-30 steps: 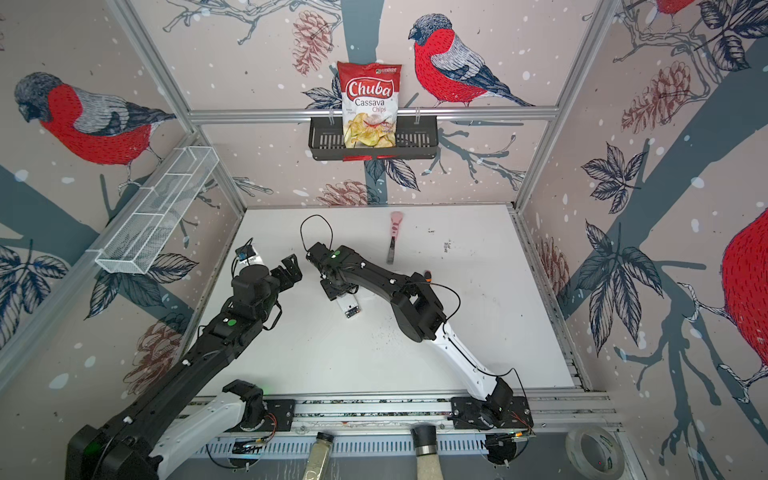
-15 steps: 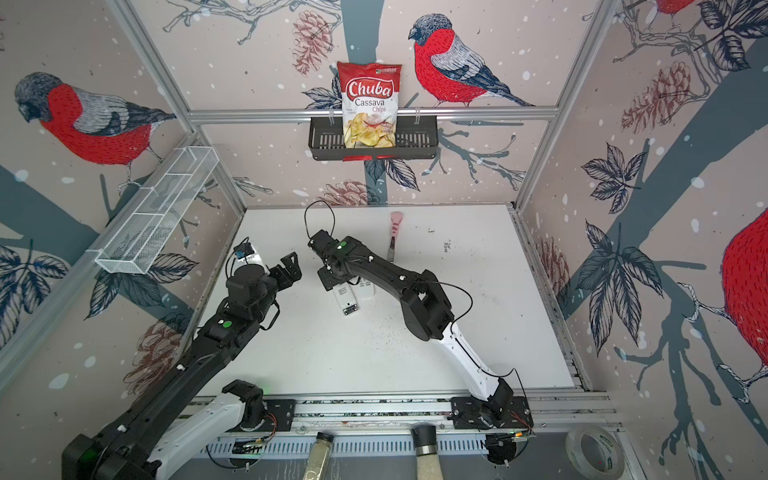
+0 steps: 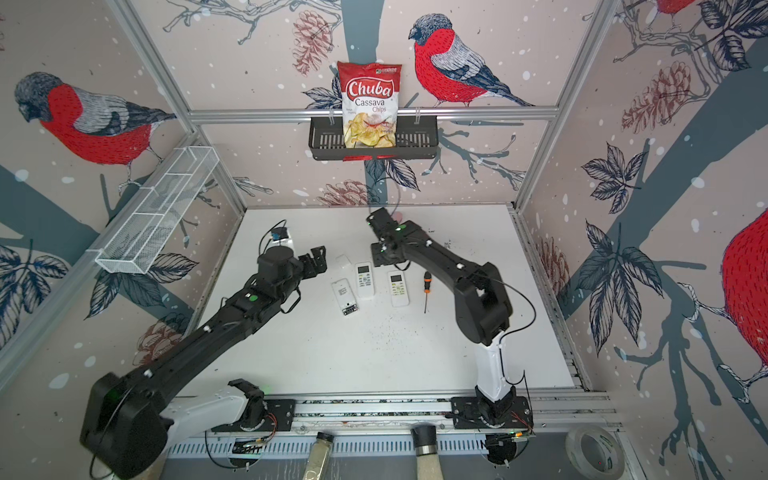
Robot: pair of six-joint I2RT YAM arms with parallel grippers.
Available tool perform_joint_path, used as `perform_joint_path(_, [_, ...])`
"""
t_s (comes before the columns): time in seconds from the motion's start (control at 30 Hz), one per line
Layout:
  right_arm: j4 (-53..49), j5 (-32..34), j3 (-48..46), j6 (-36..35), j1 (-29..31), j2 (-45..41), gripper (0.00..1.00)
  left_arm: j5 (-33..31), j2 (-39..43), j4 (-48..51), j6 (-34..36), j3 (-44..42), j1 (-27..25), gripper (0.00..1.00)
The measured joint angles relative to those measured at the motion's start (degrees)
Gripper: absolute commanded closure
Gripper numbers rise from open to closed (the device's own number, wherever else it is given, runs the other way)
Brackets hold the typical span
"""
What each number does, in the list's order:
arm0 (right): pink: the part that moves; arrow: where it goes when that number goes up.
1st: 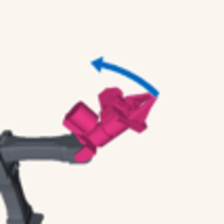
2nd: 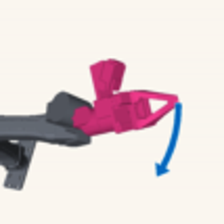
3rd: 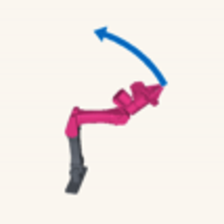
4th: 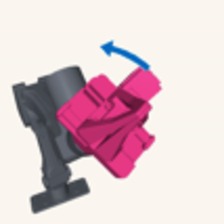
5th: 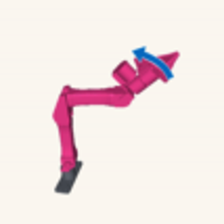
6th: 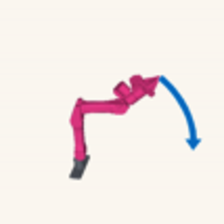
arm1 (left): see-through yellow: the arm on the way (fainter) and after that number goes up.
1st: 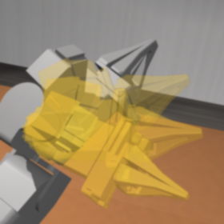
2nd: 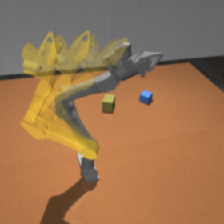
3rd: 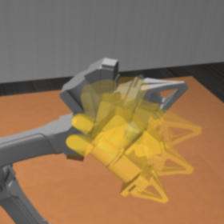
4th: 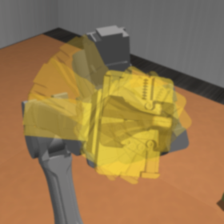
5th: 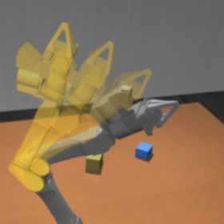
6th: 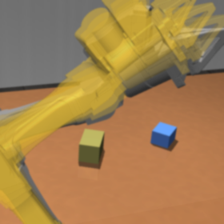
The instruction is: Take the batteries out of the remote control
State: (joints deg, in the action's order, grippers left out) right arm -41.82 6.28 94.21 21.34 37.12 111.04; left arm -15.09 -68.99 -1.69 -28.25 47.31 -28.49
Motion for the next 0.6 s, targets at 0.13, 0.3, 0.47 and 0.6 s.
perform_joint_path(0.13, [0.63,1.07,-9.05,1.09,-6.6,-5.29,0.41,0.33,-7.52,-2.82,0.22,3.34,-3.5,0.04])
perform_joint_path(0.3, [1.53,3.1,-16.28,1.09,-10.97,-6.84,0.4,1.55,-15.17,-7.34,0.72,5.9,-7.87,0.05])
perform_joint_path(0.47, [3.17,3.23,-19.91,1.09,-13.99,-6.49,0.43,6.54,-20.02,-13.09,1.33,5.53,-9.64,0.04])
perform_joint_path(0.6, [4.66,2.03,-20.5,1.09,-14.12,-4.85,0.45,8.85,-23.02,-14.25,1.66,6.08,-9.73,0.03])
